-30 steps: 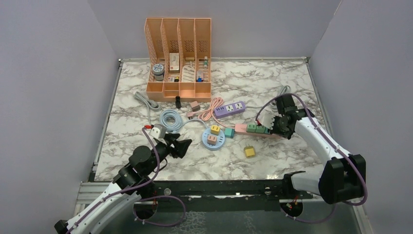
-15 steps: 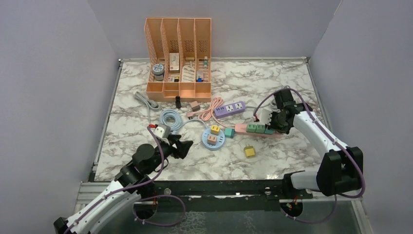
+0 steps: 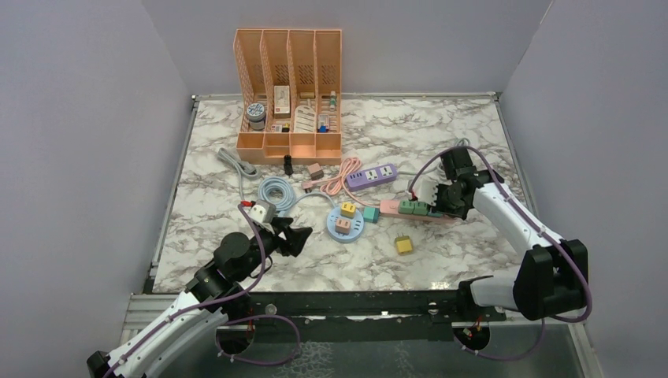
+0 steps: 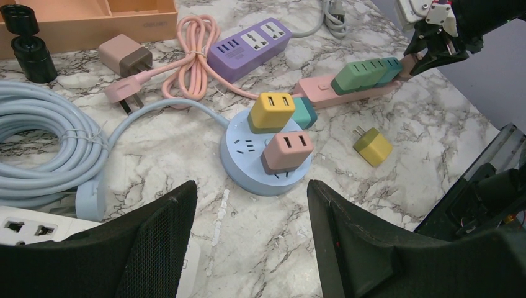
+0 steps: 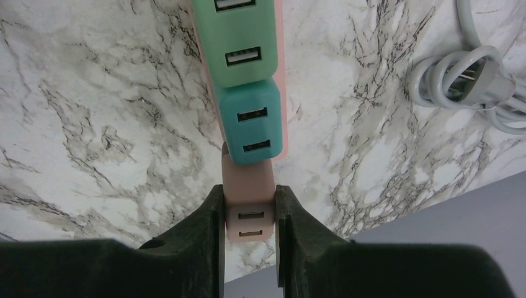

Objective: Insert the plug

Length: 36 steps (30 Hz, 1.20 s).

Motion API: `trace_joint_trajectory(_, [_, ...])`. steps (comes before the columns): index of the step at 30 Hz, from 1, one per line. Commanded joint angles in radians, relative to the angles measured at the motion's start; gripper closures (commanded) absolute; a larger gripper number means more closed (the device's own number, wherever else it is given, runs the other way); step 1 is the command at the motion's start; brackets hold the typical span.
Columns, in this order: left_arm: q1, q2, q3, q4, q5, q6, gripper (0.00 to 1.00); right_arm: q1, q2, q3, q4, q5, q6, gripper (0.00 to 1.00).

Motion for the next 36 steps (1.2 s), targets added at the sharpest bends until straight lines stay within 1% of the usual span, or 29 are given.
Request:
trace_joint_trajectory(1, [-0.003,-0.004,0.028,0.011,0.004,0.009,0.33,0.001,0.027,-0.061,-0.002,0.003,-0.128,0.99])
trace_joint_trajectory(5, [-0.003,-0.009,0.026,0.007,-0.003,0.011,0.32,0.002,0.034,-0.058,0.029,0.002,-0.156,0.99])
trace_joint_trajectory(9, [-0.003,-0.012,0.028,0.003,-0.007,0.016,0.32,0.001,0.045,-0.005,0.016,-0.122,-0.122,0.99])
trace_joint_trajectory(16, [-0.003,-0.027,0.029,-0.007,-0.030,0.017,0.32,0.006,0.046,0.047,-0.052,-0.276,-0.021,0.99])
trace_joint_trajectory(21, [-0.003,-0.029,0.028,-0.010,-0.038,0.020,0.32,0.033,0.027,-0.002,-0.107,-0.282,-0.006,0.99])
trace_joint_trajectory(24, [-0.003,-0.025,0.027,-0.010,-0.043,0.020,0.32,0.057,0.011,-0.001,-0.137,-0.296,0.012,0.99])
trace_joint_trajectory(29, [-0.003,-0.013,0.027,-0.007,-0.043,0.023,0.32,0.071,0.019,-0.007,-0.113,-0.265,-0.020,0.99])
trace_joint_trajectory(36, [-0.003,-0.009,0.028,-0.010,-0.044,0.022,0.32,0.101,0.077,0.002,-0.055,-0.232,-0.057,0.99])
